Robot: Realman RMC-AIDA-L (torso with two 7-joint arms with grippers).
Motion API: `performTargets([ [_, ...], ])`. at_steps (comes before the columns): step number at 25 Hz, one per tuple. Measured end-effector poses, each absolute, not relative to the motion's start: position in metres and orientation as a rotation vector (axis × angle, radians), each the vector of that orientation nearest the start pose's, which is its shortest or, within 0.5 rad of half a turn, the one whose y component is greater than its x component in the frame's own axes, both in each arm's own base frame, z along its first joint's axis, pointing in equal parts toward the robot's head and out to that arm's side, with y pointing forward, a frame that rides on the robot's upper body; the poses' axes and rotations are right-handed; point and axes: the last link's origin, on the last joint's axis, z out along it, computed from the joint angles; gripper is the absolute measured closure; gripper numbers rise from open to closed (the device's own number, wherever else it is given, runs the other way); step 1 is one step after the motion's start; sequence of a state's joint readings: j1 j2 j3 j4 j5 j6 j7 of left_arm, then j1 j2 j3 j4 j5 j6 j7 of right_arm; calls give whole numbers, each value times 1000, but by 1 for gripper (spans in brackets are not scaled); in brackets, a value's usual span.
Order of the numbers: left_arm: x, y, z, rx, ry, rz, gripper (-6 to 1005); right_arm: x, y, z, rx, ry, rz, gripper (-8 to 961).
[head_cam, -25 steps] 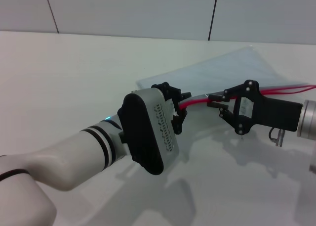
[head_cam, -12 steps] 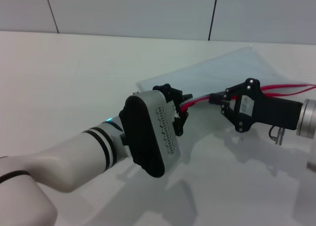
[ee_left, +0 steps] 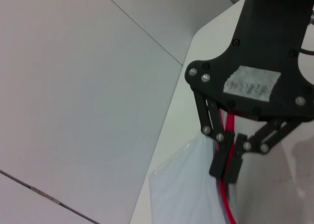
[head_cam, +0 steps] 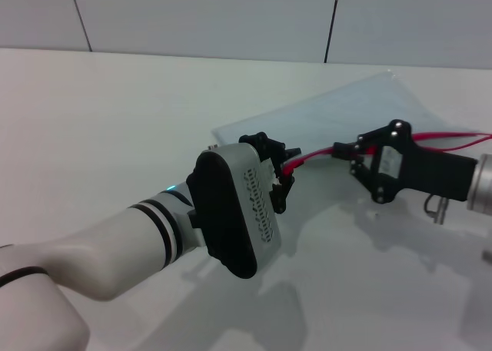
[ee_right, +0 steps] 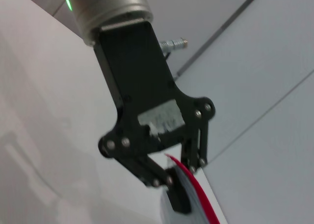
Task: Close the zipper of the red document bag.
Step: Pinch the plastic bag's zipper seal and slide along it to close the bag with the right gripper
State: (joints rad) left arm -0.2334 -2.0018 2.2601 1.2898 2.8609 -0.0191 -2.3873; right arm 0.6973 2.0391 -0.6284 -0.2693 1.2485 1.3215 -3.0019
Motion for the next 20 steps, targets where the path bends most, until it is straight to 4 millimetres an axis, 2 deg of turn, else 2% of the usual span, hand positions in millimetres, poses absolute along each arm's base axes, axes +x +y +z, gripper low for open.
performTargets([
  [7,-162,309,-102,-2251,443,-66,891,266,364,-22,-2378,-633,349,928],
  [14,-162,308,-103,-2251,449,-67,887,297,372,-7,-2307,-503,168,916],
  [20,-162,307,-103,-2253,453,-67,883,313,376,6,-2250,-419,85,905],
])
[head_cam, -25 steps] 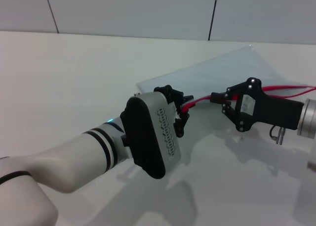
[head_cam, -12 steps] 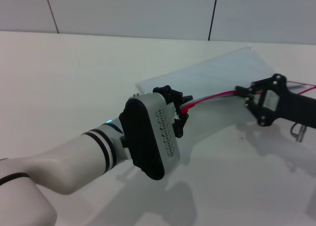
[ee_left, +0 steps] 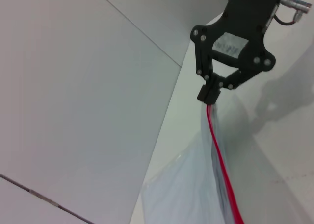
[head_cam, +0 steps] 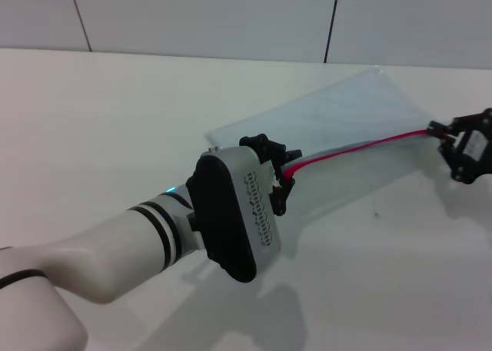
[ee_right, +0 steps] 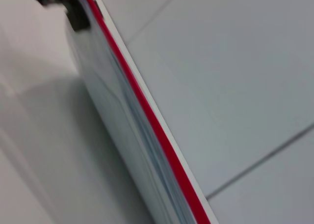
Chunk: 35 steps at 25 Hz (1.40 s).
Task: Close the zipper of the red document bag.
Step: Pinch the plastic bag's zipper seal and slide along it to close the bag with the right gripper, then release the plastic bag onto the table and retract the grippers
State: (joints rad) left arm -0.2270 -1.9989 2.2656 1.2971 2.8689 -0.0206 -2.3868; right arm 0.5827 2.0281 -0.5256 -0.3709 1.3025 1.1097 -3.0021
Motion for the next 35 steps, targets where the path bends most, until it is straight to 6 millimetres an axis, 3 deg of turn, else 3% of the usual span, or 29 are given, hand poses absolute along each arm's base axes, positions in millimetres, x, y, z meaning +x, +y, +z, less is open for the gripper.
performTargets([
  [16,-161,306,-101,-2252,465,-73,874,363,391,32,-2092,-147,-258,874],
  [26,-165,310,-91,-2105,433,-249,869,358,386,63,-1790,130,132,855],
  [33,-181,328,-42,-1783,79,-532,865,339,360,62,-1608,186,518,553],
  [35,-191,331,-27,-1698,-24,-614,778,331,351,59,-1577,175,614,474],
])
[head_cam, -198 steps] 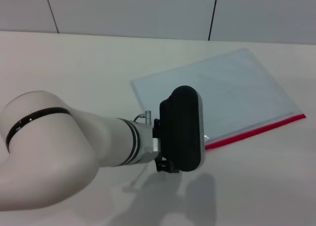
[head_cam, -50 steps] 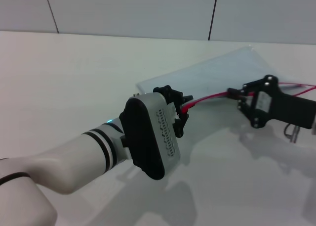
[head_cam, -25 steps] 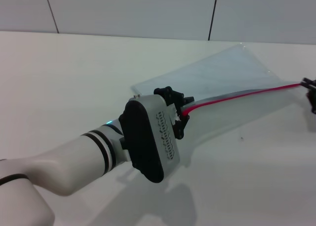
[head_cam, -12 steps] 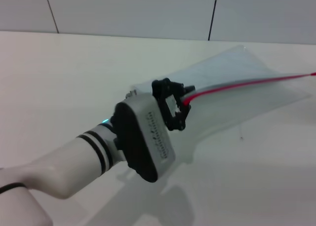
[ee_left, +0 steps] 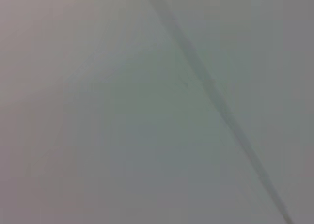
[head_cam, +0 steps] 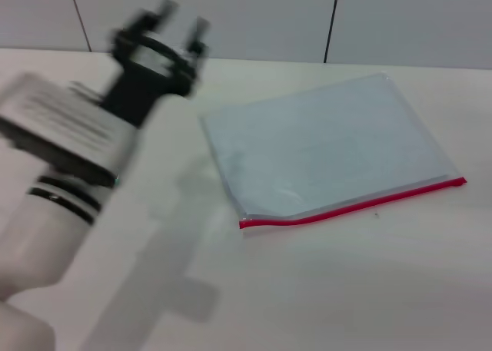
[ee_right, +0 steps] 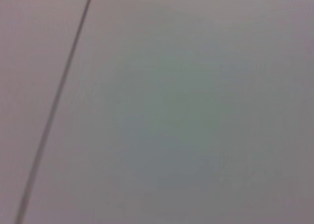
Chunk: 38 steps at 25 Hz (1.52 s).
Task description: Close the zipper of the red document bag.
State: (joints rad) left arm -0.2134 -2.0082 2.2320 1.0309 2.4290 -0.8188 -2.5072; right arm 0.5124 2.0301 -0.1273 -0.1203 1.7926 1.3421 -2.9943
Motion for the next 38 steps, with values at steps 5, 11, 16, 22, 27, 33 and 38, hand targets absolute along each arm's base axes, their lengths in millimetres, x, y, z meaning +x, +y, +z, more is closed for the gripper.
performTargets([
  [5,-225,335,4,-1558,-251,-864,555,315,328,50,-1541,147,800,273],
  [11,-249,338,22,-1449,-348,-943,274,308,321,46,-1528,193,919,134],
  [16,-254,336,21,-1401,-318,-933,180,309,321,51,-1513,243,981,119],
  [22,-256,337,23,-1375,-325,-926,183,309,319,59,-1456,258,1039,118],
  [27,-255,337,22,-1375,-315,-924,184,312,316,59,-1402,303,1060,118],
  [33,-255,336,22,-1372,-312,-923,183,314,314,60,-1399,310,1059,123],
  [38,-256,335,26,-1334,-312,-938,183,314,314,59,-1398,317,1068,133],
])
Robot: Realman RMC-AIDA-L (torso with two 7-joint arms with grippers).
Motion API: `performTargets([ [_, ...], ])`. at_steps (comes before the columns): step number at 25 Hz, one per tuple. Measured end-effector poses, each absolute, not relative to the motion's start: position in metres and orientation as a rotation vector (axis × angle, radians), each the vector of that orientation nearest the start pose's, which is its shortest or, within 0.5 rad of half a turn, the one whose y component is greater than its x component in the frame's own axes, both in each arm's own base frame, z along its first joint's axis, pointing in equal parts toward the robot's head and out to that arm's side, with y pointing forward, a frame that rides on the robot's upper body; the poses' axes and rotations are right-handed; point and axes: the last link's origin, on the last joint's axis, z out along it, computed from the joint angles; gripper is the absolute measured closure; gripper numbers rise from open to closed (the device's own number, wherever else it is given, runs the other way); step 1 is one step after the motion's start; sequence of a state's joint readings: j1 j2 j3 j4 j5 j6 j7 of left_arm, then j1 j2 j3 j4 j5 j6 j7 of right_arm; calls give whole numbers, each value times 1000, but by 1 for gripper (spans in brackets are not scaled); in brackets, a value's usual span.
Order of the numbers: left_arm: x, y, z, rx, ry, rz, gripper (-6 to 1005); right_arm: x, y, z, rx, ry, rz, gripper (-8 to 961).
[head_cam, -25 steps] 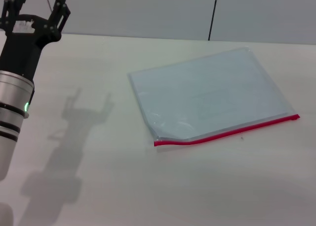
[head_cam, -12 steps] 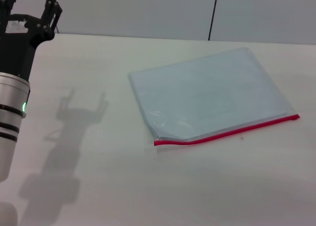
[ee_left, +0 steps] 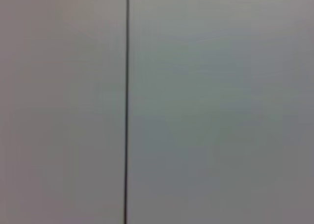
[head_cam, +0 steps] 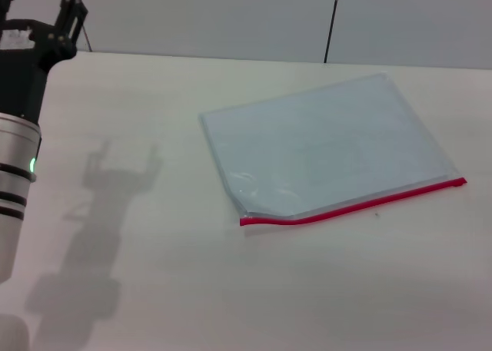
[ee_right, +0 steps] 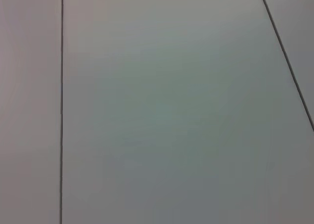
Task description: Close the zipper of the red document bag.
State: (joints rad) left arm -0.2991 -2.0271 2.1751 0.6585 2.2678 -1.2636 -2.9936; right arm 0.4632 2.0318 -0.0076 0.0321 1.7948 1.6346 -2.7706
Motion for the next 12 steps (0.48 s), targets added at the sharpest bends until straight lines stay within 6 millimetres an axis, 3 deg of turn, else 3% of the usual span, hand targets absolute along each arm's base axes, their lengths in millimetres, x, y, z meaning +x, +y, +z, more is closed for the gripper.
performTargets([
  [12,-257,334,27,-1320,-322,-939,183,317,309,61,-1391,377,1137,133],
])
